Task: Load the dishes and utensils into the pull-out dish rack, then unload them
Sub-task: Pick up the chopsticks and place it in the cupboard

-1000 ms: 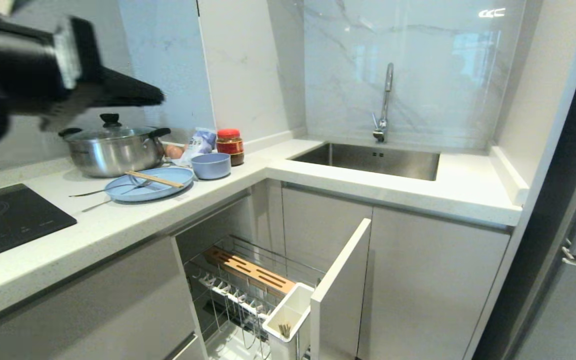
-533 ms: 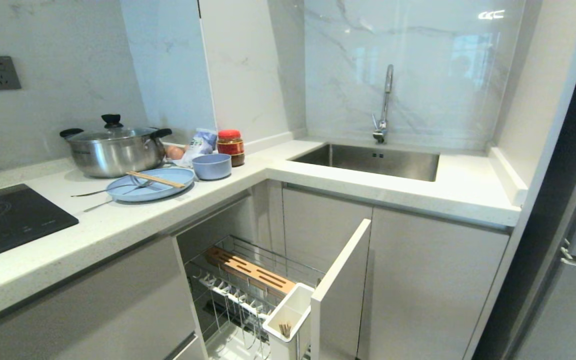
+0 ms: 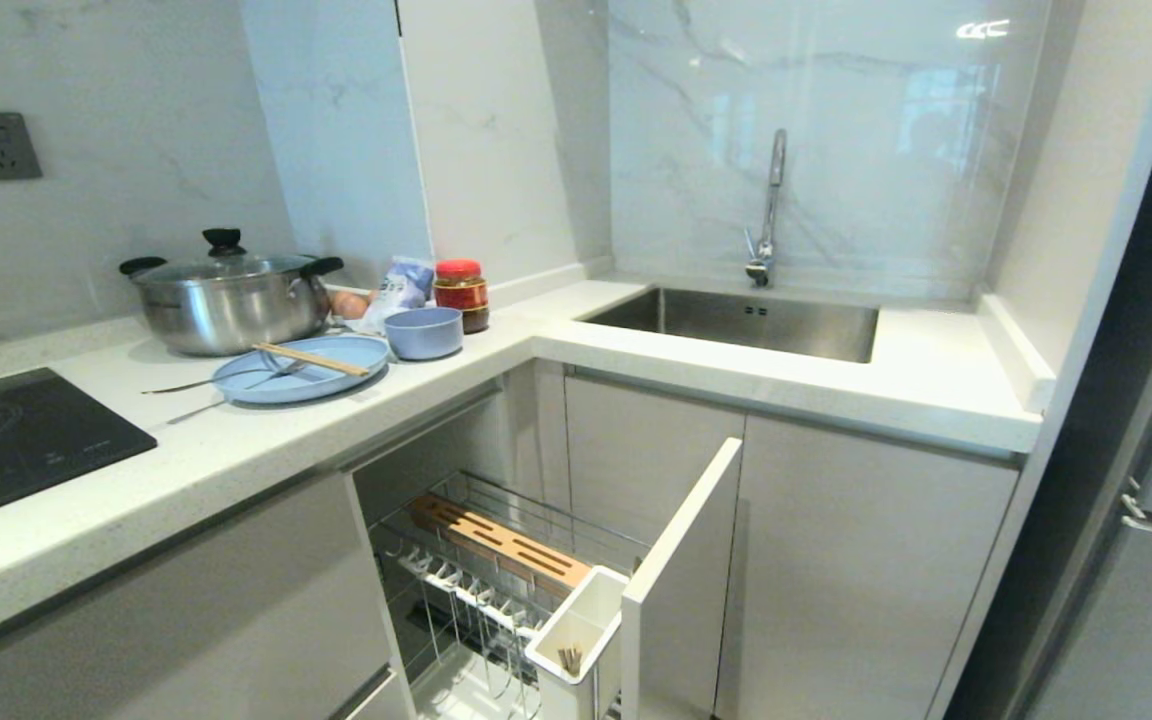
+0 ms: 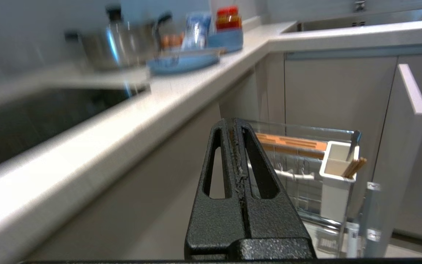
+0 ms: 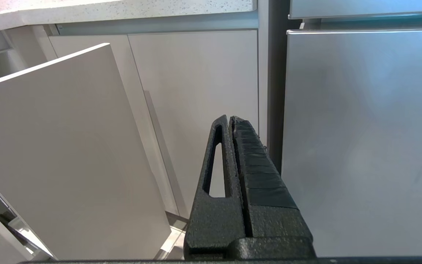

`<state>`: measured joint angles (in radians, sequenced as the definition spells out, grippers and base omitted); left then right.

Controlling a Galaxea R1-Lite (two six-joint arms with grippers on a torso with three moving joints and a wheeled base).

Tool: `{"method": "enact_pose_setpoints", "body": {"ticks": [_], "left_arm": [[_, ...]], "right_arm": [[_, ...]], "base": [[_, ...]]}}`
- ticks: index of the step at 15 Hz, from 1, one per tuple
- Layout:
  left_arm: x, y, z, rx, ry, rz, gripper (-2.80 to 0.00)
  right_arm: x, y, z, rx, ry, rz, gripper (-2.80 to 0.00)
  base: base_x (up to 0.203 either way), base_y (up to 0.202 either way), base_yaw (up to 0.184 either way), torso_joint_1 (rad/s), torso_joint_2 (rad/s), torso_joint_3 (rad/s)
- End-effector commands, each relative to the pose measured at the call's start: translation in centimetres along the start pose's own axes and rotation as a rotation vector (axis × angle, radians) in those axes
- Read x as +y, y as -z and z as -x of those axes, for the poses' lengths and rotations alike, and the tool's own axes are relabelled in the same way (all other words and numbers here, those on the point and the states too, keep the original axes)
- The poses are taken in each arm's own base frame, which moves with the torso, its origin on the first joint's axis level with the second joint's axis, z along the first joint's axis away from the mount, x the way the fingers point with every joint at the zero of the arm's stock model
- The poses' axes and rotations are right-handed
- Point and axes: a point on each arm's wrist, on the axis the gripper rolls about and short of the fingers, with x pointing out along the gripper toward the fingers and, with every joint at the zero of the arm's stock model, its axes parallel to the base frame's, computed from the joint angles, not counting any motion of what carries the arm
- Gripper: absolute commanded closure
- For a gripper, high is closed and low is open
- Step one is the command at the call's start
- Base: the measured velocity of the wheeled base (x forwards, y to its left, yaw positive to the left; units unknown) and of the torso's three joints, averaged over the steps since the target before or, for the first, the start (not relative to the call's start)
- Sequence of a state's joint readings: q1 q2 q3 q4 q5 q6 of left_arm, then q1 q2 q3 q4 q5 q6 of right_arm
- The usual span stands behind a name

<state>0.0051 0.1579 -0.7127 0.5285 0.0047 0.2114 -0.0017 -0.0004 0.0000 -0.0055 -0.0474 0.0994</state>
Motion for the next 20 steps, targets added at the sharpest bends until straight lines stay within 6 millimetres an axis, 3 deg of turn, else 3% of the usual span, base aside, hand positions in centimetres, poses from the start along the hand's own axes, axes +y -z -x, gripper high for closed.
{"method": "enact_pose_setpoints", "body": {"ticks": [1, 3, 9, 12, 20], "left_arm": [[-0.9, 4.1, 0.6, -0.03, -0.021, 0.147, 0.0], [-1.3, 6.0, -1.1, 0.022, -0.018, 0.17, 0.0], [-2.6, 12.0, -5.9, -0.053, -0.039, 0.103, 0.0], [-2.9, 13.1, -5.8, 0.059, 0.038, 0.091, 0.0], [-2.8, 12.9, -5.9, 0.024, 0.008, 0.202, 0.0]], "right_arm": [[0.0, 0.0, 0.0, -0.005, -0.001, -0.001, 0.0], [0.0, 0.0, 0.0, -0.005, -0.001, -0.001, 0.0], [0.0, 0.0, 0.0, -0.005, -0.001, -0.001, 0.0], [0.0, 0.0, 0.0, -0.005, -0.001, -0.001, 0.0], [0.0, 0.0, 0.0, -0.005, -0.001, -0.001, 0.0]], "base": [[0.0, 0.0, 0.0, 0.0, 0.0, 0.0], [0.0, 0.0, 0.0, 0.0, 0.0, 0.0], [0.0, 0.0, 0.0, 0.0, 0.0, 0.0], [0.0, 0.0, 0.0, 0.0, 0.0, 0.0], [0.0, 0.0, 0.0, 0.0, 0.0, 0.0]]}}
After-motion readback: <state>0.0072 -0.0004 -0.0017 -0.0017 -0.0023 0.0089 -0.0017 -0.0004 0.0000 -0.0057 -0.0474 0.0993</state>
